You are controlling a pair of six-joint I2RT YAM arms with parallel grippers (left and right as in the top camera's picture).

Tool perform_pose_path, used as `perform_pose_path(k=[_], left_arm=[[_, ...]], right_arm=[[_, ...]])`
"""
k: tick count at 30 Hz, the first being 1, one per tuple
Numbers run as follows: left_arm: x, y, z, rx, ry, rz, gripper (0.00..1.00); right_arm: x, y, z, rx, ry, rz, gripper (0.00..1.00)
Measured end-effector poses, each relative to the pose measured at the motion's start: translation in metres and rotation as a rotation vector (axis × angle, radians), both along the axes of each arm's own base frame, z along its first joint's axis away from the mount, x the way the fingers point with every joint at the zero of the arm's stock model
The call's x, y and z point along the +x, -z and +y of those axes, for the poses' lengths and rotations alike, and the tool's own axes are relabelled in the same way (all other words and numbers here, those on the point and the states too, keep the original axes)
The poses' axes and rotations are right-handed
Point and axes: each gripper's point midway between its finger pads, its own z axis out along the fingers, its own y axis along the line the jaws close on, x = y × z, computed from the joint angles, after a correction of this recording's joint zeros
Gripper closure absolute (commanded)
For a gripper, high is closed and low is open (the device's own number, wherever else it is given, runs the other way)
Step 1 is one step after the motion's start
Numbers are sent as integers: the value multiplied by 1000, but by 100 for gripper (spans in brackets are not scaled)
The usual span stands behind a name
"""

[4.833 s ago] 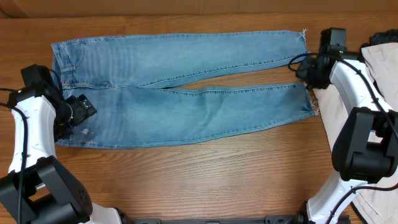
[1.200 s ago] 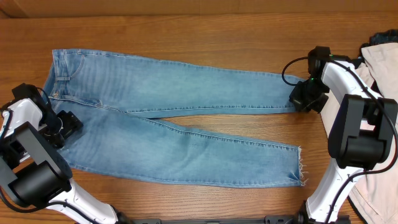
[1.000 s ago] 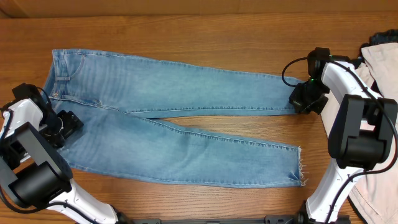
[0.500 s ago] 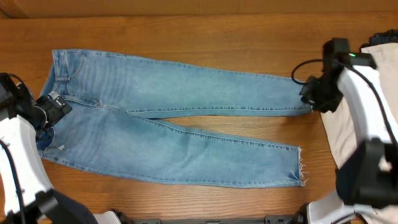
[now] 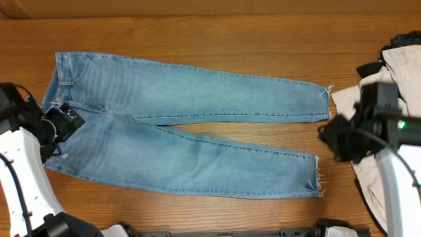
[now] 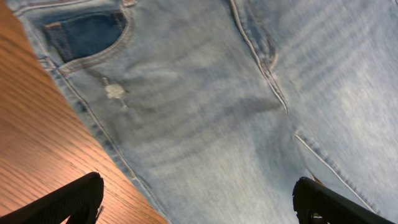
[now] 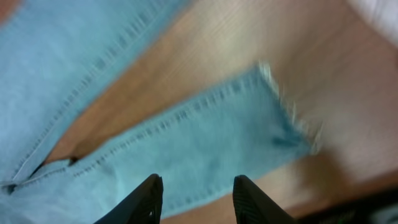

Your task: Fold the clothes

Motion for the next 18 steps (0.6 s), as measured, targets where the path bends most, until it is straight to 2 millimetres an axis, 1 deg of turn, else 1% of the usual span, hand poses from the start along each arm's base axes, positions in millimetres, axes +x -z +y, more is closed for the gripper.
perform_pose_path(k=[1,2,3,5,8,10,13,18], left_arm=[[3,0,-4,-2,15,-3,0],[4,0,-7,-3,26,-4,0],[7,-1,-9,-1,35,-10,0],[13,-2,-15,4,60,-20,0],[18,-2,-23,9,91,-28,0],[21,-3,-28,10,108,-31,0],[23,-3,-32,10,122,-32,0],[24,-3,-31,12,125,-34,0]], right_arm=[[-17,13,6,32,23,42,59],[-24,20,9,52,36,59,55],[-28,27,12,67,46,66,55],[-47,47,19,108,70,127,55],[-65,69,28,160,106,206,55],[-74,83,34,196,133,248,55],[-82,99,42,245,156,279,56],[-97,124,51,298,215,333,57]])
